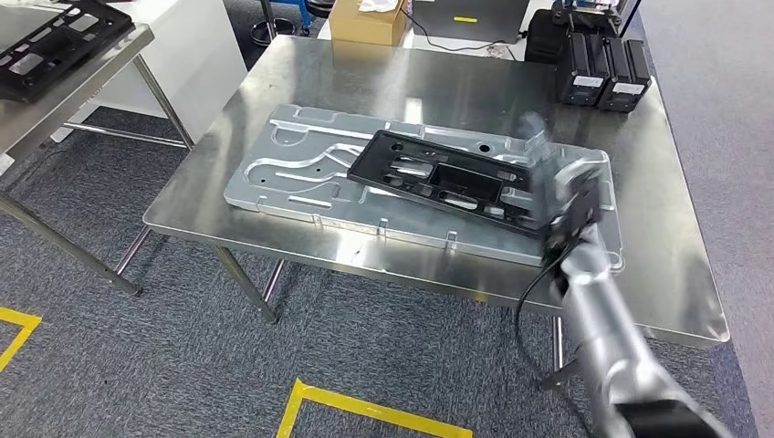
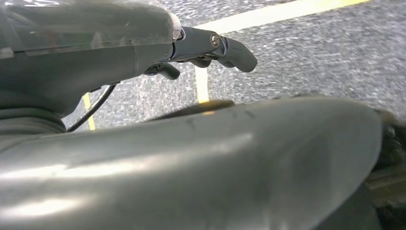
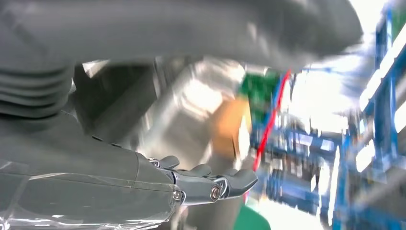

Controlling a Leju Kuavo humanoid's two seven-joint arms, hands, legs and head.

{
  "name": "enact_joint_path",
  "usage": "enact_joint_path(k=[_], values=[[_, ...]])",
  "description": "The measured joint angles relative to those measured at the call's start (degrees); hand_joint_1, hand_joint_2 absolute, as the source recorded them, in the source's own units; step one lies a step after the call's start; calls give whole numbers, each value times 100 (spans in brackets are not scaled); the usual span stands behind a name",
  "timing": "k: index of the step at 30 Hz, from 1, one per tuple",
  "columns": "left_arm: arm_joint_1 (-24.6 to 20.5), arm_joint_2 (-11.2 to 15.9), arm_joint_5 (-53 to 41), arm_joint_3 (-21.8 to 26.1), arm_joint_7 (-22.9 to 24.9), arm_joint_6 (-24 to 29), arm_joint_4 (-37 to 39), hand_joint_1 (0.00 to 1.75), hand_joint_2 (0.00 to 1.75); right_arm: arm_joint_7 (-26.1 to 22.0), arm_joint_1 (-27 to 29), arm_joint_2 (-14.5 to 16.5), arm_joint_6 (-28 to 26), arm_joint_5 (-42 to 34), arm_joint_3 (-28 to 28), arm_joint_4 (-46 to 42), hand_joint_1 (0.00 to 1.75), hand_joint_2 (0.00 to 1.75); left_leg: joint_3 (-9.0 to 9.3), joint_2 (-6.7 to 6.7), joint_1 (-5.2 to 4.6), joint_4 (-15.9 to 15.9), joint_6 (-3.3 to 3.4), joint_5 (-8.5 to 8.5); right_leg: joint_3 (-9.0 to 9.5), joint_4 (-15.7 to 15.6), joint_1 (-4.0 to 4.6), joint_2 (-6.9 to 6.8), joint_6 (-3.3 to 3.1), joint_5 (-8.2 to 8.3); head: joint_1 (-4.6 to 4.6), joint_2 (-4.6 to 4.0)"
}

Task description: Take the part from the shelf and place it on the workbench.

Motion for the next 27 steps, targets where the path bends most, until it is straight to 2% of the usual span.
enact_joint_path(k=[1,2,4,5,7,9,11,13,14,15,16,18,19,20,23,24,25,27], values=[[-1,0,16,24,8,15,0,0,0,22,208,60,-81,29,143,-236,0,175,109,1,1,-237,11,161,2,2,1,2,1,-3,-1,-1],[-5,0,24,42,10,26,0,0,0,32,366,106,-149,53,278,-431,0,175,295,2,0,-620,33,361,4,3,1,5,4,-5,-1,-1],[-17,-1,50,67,10,39,0,0,0,46,567,155,-190,29,488,-720,0,175,639,5,-21,-1329,84,612,-1,11,19,9,38,-11,1,-1],[-20,-1,76,81,10,42,0,0,0,55,641,173,-168,-12,563,-830,0,175,723,5,-32,-1507,103,650,-3,9,26,9,66,-11,2,-1],[-17,-3,150,136,10,32,0,0,0,72,836,217,-138,-90,696,-1021,0,175,752,-2,-38,-1579,139,663,12,-16,35,4,136,5,5,-1],[-11,-9,214,198,8,9,0,0,0,76,1118,276,-216,-104,839,-1207,0,87,777,-1,-11,-1634,200,716,11,36,30,6,192,-69,8,-1],[-22,-18,237,236,4,-12,1,0,0,95,1427,340,-338,-88,965,-1372,0,0,785,7,8,-1678,257,768,-154,467,23,13,224,-403,11,-1],[-28,-22,216,256,3,-35,1,0,0,162,1747,387,-461,-70,1047,-1503,0,0,758,3,-3,-1675,284,787,-444,1200,24,17,245,-810,12,-1],[-21,-22,198,261,4,-50,0,0,0,209,1914,409,-522,-60,1068,-1565,0,0,743,-1,-9,-1668,291,793,-531,1445,23,17,253,-900,13,-1],[-14,-22,176,264,4,-66,0,0,0,255,2073,431,-574,-51,1080,-1629,0,0,726,-6,-12,-1655,293,796,-528,1502,23,17,255,-884,12,-1],[-8,-22,161,265,5,-83,0,0,0,291,2216,458,-612,-41,1084,-1693,0,0,708,-8,-13,-1635,291,797,-413,1325,23,17,250,-767,13,-1],[-14,-21,139,265,7,-110,0,0,0,349,2429,502,-647,-27,1085,-1823,0,0,667,-8,-21,-1582,271,795,8,583,28,18,219,-461,11,-1],[-21,-21,136,265,9,-120,0,0,0,368,2507,525,-646,-24,1085,-1876,0,0,648,-7,-33,-1555,249,794,174,266,38,23,192,-350,10,-1],[-27,-19,132,265,9,-124,0,0,0,383,2570,544,-639,-22,1085,-1920,0,0,633,-4,-43,-1537,219,799,264,81,51,28,164,-292,8,0],[-30,-9,108,265,10,-131,0,0,0,408,2719,604,-607,-20,1085,-1987,0,0,611,-1,-48,-1534,112,839,247,14,63,30,64,-204,6,0],[-28,-4,99,265,11,-132,0,0,0,422,2750,627,-591,-20,1084,-1995,0,0,585,1,-41,-1491,76,784,225,-1,51,24,21,-163,6,-1],[-25,1,89,265,14,-133,0,0,0,438,2774,653,-572,-20,1084,-1998,0,0,529,3,-34,-1356,42,640,191,-19,37,14,-25,-117,-1,-1],[-25,5,78,265,23,-132,0,0,0,478,2822,707,-531,-19,1082,-1997,0,0,320,9,-6,-752,-25,140,83,-30,32,3,-80,-22,-14,-1]])
